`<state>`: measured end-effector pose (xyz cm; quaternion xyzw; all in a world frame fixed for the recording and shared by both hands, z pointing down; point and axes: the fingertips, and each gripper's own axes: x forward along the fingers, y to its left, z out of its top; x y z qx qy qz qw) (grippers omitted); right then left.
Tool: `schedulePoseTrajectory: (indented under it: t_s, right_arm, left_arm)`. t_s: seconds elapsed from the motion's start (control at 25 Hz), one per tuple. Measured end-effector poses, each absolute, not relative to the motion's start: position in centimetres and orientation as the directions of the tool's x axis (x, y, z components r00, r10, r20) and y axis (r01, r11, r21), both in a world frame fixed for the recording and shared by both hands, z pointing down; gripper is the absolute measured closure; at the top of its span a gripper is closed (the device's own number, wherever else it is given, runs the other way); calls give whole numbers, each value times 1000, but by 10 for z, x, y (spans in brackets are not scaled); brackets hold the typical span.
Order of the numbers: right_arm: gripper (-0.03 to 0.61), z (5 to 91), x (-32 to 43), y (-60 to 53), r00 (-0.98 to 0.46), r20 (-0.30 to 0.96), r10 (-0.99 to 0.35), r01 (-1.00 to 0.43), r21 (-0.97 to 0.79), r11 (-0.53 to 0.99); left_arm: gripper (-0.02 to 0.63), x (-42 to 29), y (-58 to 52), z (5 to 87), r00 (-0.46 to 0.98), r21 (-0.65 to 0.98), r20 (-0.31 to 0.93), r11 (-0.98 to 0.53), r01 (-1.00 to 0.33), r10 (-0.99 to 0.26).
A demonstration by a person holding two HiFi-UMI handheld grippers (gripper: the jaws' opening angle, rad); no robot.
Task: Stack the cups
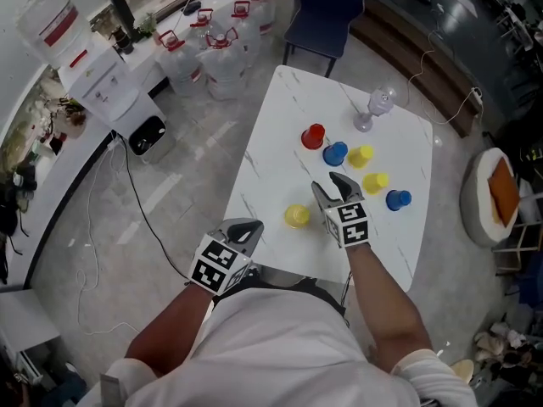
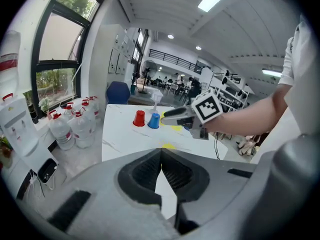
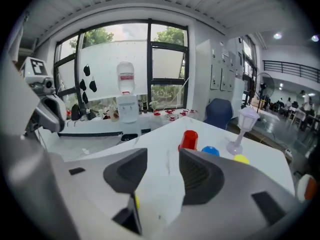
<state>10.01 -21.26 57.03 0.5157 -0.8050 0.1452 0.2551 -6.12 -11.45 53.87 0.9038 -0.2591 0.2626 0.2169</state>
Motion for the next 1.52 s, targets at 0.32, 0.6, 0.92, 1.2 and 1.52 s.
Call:
schedulePoseTrajectory:
  t_s: [0.32,0.6,0.92,1.2,1.52]
  right_arm:
    - [347,585,116,-324,-237,681,-693,-896,123,428]
    - [319,619,123,-358,-178,782,-597,-883,140,447]
    - [361,637,129,-373,-139,811,-568,-877,166,451]
    - [367,608,125,-361,-180,761,-623,-892,142,430]
    - [368,542,129,-290,-258,639,-725,-918,72,390]
  left_arm:
    - [604,-87,-119,539,677,245,608,-713,-657,-414]
    - [604,-106,-117,543,646,248,625,-673,-697,-438]
    - [604,-118,-125,544,633,249,632,-656,-713,-448]
    - [604,-109,-132,545,657,253,622,-685,-683,-425]
    - [604,-74,-139,536,716,236,582,-763,-602,-386]
